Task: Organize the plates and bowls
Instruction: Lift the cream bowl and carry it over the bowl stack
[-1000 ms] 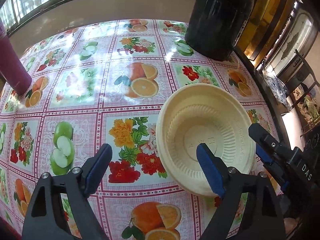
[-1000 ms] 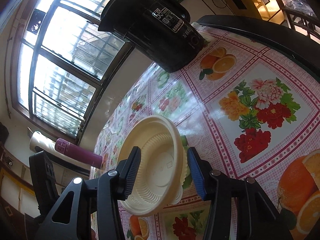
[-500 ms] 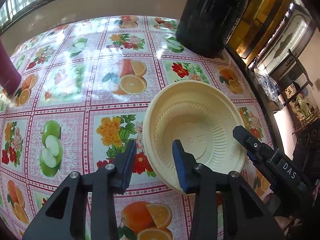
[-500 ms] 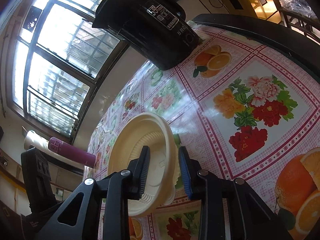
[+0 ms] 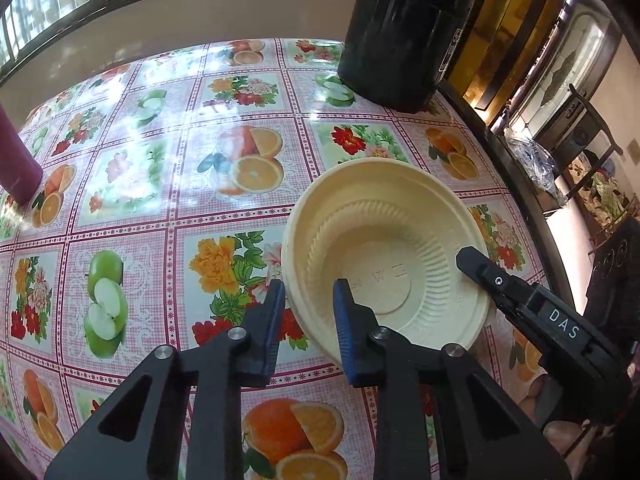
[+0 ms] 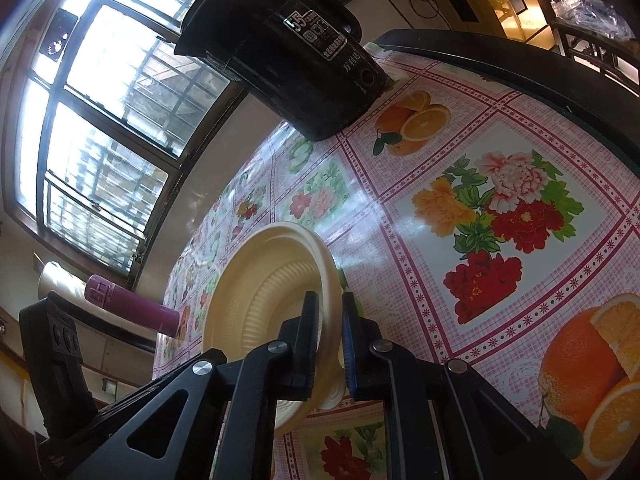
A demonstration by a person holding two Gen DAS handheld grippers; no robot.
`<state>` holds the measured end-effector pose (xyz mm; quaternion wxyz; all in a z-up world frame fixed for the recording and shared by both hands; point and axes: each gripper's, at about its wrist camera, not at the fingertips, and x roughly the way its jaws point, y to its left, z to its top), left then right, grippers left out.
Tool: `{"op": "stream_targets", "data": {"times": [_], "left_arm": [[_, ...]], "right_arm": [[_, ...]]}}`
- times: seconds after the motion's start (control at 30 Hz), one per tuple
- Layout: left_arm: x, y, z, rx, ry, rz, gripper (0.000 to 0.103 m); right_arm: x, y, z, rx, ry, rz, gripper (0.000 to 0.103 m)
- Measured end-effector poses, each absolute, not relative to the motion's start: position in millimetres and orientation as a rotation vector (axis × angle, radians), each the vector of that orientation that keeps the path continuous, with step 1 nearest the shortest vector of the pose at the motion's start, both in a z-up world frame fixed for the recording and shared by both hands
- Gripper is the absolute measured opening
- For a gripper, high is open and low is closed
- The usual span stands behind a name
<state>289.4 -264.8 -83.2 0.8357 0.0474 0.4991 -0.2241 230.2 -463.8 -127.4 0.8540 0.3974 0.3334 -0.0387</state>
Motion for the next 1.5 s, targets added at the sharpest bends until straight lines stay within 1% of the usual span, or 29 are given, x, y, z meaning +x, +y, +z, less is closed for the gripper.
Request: {"op": "stream_targets", "data": {"times": [0.4,0.73,1.1,1.5], "left_arm": [[274,-248,-75,0.081,1.041,-0.480,0.022],[242,-199,-56,0.056,0.995,-0.459,0.022],[177,-95,-26,0.022,0.916,-0.396,0.022],[98,42,6,-0.050,0.799,-0.268,0.022]], "right_arm": [[218,-450,-117,0.822,0.694,-0.073,0.010],[188,-397,-94,0.736,0.659,-0.033,0.011],[136,-288,-68,0.604,0.614,0.082,0.010],[99,-149,-21,0.446,0.592,0.313,0.010]]}}
